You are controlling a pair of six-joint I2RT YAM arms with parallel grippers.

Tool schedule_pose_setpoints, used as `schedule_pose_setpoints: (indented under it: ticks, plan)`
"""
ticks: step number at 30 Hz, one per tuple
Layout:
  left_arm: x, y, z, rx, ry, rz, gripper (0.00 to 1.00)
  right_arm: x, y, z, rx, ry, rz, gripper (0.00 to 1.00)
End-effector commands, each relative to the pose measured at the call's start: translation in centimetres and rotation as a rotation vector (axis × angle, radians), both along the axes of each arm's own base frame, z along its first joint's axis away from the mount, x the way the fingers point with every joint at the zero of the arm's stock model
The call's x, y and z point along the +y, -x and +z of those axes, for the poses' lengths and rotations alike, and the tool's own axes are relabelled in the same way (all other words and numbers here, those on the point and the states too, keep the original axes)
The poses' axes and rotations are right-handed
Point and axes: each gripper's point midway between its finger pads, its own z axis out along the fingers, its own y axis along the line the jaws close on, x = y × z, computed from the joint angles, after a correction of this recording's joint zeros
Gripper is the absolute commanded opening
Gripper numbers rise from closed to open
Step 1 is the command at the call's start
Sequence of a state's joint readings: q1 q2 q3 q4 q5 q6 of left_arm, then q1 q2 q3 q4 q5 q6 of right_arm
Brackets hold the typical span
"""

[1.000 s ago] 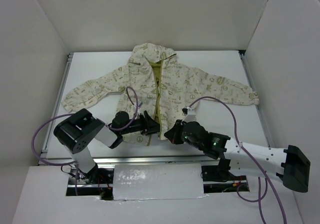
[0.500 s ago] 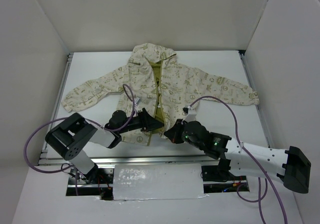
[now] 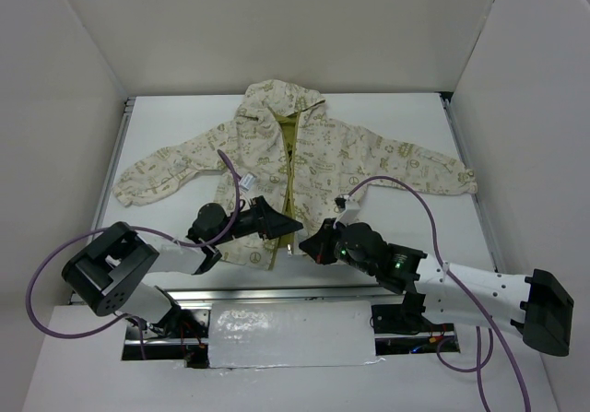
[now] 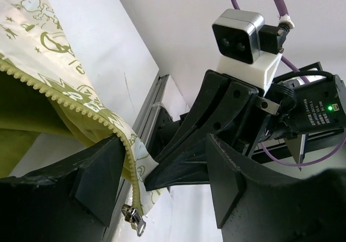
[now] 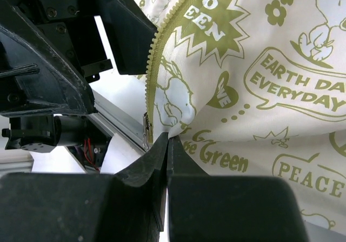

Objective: Zip up the jacket

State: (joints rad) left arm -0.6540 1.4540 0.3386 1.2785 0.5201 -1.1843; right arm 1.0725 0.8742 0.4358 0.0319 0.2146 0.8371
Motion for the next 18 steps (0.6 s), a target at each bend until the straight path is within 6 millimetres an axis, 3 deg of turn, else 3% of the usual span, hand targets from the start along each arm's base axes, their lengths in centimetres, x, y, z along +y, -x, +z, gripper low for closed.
schedule_pose_setpoints:
  ticks: [1,10,17,18]
  plan:
    - [0.2,0.3,6.0,-0.268,0.156,0.015,0.72,0.5,-0.2,1.7,-0.049,-0.056,0.012,0.0]
    - [-0.5,0.6,4.4,-0.253,0.114,-0.008,0.67,0.2,-0.3,2.5,-0.077,-0.08,0.005,0.0]
    - [-0.6,0.9,3.4,-0.233,0.108,-0.03,0.48,0.1,-0.4,2.2,-0.076,-0.074,0.0,0.0]
    - [-0.6,1.0,3.3,-0.232,0.107,-0.037,0.4,0.1,-0.5,2.1,-0.076,-0.071,0.002,0.0]
